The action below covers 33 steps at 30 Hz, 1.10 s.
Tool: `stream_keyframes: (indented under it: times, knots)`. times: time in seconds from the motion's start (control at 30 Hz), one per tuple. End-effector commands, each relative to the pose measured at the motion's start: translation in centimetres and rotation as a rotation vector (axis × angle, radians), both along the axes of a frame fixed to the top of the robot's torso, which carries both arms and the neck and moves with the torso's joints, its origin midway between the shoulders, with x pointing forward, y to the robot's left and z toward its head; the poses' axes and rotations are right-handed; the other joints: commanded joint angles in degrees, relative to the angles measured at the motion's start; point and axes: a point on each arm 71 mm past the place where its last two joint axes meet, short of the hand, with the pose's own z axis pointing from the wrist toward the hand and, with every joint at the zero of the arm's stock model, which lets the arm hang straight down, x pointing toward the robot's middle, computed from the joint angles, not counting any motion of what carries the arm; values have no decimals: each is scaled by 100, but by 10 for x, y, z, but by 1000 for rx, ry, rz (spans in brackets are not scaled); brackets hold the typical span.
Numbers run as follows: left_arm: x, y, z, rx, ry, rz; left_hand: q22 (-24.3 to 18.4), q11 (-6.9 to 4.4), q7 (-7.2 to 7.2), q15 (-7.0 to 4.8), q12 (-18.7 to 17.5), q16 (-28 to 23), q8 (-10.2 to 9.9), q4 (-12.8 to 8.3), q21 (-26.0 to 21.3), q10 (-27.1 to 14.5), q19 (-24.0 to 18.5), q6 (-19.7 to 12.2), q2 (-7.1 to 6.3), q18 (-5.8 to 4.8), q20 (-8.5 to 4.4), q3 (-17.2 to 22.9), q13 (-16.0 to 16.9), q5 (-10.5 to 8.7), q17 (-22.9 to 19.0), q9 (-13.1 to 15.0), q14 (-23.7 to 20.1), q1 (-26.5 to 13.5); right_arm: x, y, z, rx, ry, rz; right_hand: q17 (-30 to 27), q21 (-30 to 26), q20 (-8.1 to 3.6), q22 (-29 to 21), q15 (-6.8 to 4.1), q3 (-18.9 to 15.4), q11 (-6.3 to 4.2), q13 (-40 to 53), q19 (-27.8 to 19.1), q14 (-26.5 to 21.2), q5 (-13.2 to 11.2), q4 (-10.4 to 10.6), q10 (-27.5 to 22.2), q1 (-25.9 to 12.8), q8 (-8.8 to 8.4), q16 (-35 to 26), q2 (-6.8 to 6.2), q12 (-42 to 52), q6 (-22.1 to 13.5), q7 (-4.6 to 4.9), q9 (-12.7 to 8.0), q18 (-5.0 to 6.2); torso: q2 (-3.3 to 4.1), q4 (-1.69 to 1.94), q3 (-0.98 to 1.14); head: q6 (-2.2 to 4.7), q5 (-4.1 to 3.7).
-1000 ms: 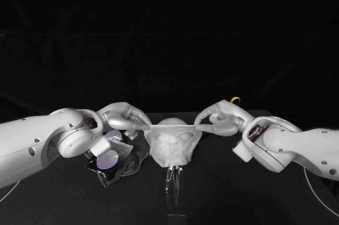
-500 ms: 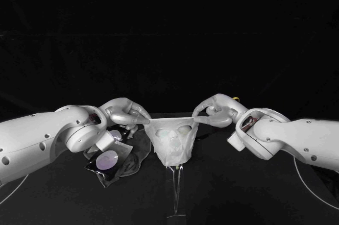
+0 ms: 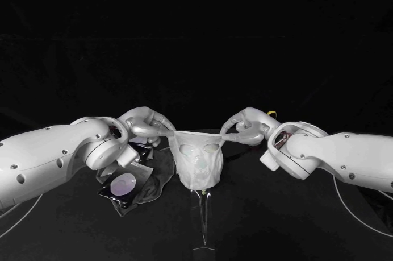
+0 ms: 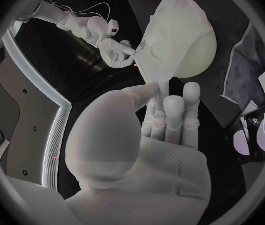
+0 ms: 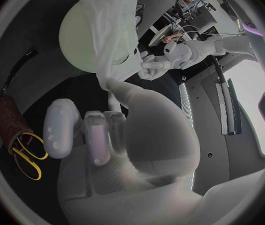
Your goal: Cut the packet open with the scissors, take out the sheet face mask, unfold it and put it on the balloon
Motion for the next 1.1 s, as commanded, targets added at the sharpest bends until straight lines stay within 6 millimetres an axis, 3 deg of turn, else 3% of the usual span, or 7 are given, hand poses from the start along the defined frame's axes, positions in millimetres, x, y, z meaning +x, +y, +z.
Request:
stream_keyframes:
  times: [0.03,0.27,0.87,1.1]
  knots:
    - [4,0,3,9,-46,13,13,-1,13,11,23,28,-38,6,36,54,49,56,-13,46,-9,44,13,16,20,673,36,55,2,-2,1,-14,-27,-24,1510,-10,-9,1040,-42,28,-37,1510,-21,615,37,1,598,-53,22,20,-15,20,33,-8,10,51,2,3,4,-1,-6]
    - [6,-5,2,38,-58,-12,15,-2,13,10,30,45,-50,-1,41,55,45,65,-27,46,-11,53,20,15,55,673,50,49,4,-6,4,-5,-65,-57,1510,14,-9,1047,-42,32,-37,1510,-9,615,37,-1,598,-55,26,20,-16,20,32,-9,14,46,-7,-10,7,-7,-12]
    - [15,-8,1,82,-82,18,125,-9,8,6,74,126,-105,-18,138,68,119,107,-56,24,-15,111,58,16,228,674,115,21,27,1,-4,-37,-8,-53,1510,-31,-9,1034,-43,44,-38,1510,-32,615,38,-5,598,-58,34,20,-15,20,27,-9,24,56,-7,20,0,-8,-11]
    - [24,-11,1,74,-79,44,131,-12,6,4,96,149,-125,-19,146,74,114,117,-70,25,-16,121,76,16,261,676,129,5,33,4,-10,-64,38,-40,1510,-31,-9,1034,-43,44,-38,1510,-32,615,38,-5,598,-58,34,20,-15,20,27,-9,24,56,-4,12,-4,-39,11]
